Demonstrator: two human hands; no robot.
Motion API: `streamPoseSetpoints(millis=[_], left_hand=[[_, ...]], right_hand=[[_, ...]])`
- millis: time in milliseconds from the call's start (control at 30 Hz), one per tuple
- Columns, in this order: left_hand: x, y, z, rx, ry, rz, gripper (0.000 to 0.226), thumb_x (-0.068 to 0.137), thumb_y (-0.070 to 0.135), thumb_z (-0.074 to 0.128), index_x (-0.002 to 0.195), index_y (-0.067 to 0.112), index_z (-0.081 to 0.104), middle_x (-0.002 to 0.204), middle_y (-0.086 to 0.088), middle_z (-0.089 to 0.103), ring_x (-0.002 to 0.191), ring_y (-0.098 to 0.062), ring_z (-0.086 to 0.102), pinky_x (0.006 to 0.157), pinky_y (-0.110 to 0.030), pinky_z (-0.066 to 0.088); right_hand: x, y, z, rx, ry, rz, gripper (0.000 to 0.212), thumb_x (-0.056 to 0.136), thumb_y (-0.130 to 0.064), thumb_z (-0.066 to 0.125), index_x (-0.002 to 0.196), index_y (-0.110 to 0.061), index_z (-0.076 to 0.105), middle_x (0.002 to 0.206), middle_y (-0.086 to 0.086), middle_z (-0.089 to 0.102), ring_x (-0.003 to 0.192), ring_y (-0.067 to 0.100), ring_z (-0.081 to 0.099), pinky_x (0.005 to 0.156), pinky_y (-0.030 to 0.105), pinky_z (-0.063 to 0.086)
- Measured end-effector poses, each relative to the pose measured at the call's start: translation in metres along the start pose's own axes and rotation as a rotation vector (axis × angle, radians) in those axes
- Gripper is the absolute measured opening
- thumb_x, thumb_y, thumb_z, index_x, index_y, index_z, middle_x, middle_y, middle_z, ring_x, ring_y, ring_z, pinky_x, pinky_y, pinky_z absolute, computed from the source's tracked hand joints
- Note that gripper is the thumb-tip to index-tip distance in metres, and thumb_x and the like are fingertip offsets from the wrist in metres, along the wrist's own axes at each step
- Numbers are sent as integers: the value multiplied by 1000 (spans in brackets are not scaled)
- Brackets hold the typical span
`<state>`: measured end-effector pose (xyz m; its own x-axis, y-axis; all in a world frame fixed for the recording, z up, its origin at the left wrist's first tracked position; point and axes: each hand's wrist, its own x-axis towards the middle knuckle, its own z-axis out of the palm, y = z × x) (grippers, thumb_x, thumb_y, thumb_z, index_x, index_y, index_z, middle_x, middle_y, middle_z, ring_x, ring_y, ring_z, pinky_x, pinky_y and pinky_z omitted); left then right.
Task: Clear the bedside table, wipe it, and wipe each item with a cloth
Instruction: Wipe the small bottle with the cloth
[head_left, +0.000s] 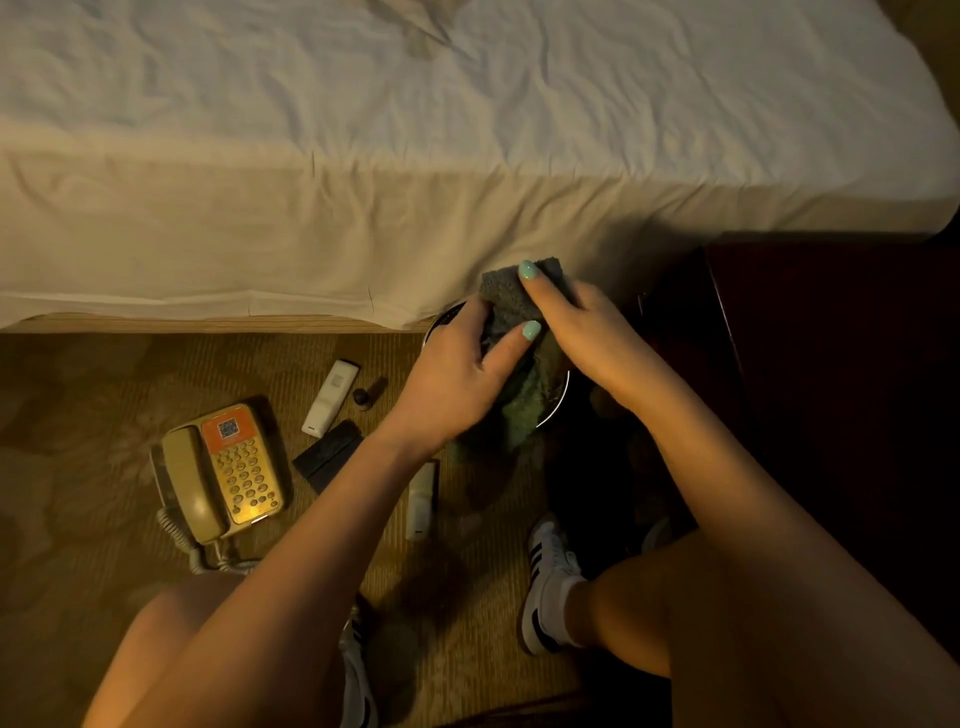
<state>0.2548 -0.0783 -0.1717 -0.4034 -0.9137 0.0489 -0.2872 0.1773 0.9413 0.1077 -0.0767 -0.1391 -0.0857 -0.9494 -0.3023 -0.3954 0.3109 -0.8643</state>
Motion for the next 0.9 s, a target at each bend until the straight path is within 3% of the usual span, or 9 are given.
streamPoseSetpoints(millis=[200, 267, 333, 400, 500, 633, 800, 867, 900], left_hand=[[1, -3, -6, -140, -42, -43, 47, 90, 42, 51, 126, 12, 49, 116, -2, 63, 108, -11, 62, 90, -32, 52], [2, -5, -10, -240, -81, -97, 48, 88, 39, 58, 128, 14, 48, 120, -2, 63, 112, -11, 61, 93, -33, 53], [1, -3, -11, -362, -109, -149, 43, 87, 33, 66, 123, 17, 49, 116, 2, 63, 108, -6, 63, 87, -24, 53], [0, -1, -10, -416, -116, -151, 41, 85, 26, 68, 120, 17, 49, 112, 4, 63, 104, -4, 64, 82, -21, 52], [-3, -3, -7, -252, -118, -50, 42, 90, 33, 65, 122, 14, 47, 112, 2, 62, 108, -10, 63, 87, -30, 53], [-3, 1, 1, -164, -26, 17, 38, 91, 35, 60, 125, 18, 52, 113, 9, 64, 107, -2, 61, 88, -21, 49], [0, 7, 5, -422, 50, -93, 35, 86, 38, 65, 111, 13, 65, 103, -9, 70, 102, -24, 67, 88, -42, 53], [1, 8, 5, -454, 69, -103, 26, 93, 30, 59, 100, 5, 62, 89, -8, 67, 88, -19, 65, 79, -39, 53], [0, 9, 5, -483, 83, -115, 19, 97, 22, 54, 91, 5, 59, 81, -1, 65, 81, -10, 63, 73, -30, 53]], right_hand=[[-2, -2, -1, 241, -45, -78, 13, 97, -29, 53, 97, -25, 65, 97, 0, 71, 97, 15, 68, 88, 39, 55], [-2, -3, -2, 338, -91, -76, 12, 97, -20, 53, 101, -25, 63, 98, -2, 70, 96, 11, 67, 82, 30, 56], [-2, -5, -3, 360, -110, -71, 15, 96, -15, 54, 102, -26, 62, 98, -3, 69, 93, 8, 67, 78, 25, 55], [-3, -6, -2, 318, -94, -76, 16, 95, -15, 55, 97, -29, 62, 92, -7, 69, 90, 6, 67, 79, 25, 55], [-4, -6, -1, 155, -35, -101, 10, 95, -22, 55, 92, -29, 61, 91, -6, 68, 92, 7, 65, 83, 30, 53], [-2, -4, 5, 58, 123, -105, 22, 97, -29, 52, 92, -11, 63, 88, 6, 68, 88, 17, 65, 82, 39, 52], [0, -3, 15, -28, 247, -160, 31, 101, -26, 43, 84, -6, 59, 74, 0, 60, 73, 11, 58, 67, 30, 42], [1, -3, 16, 38, 259, -166, 33, 101, -26, 42, 84, -4, 60, 73, 0, 60, 71, 10, 58, 67, 29, 45], [1, -3, 17, 87, 255, -168, 34, 101, -27, 42, 83, -4, 59, 73, 2, 61, 71, 10, 59, 68, 29, 46]])
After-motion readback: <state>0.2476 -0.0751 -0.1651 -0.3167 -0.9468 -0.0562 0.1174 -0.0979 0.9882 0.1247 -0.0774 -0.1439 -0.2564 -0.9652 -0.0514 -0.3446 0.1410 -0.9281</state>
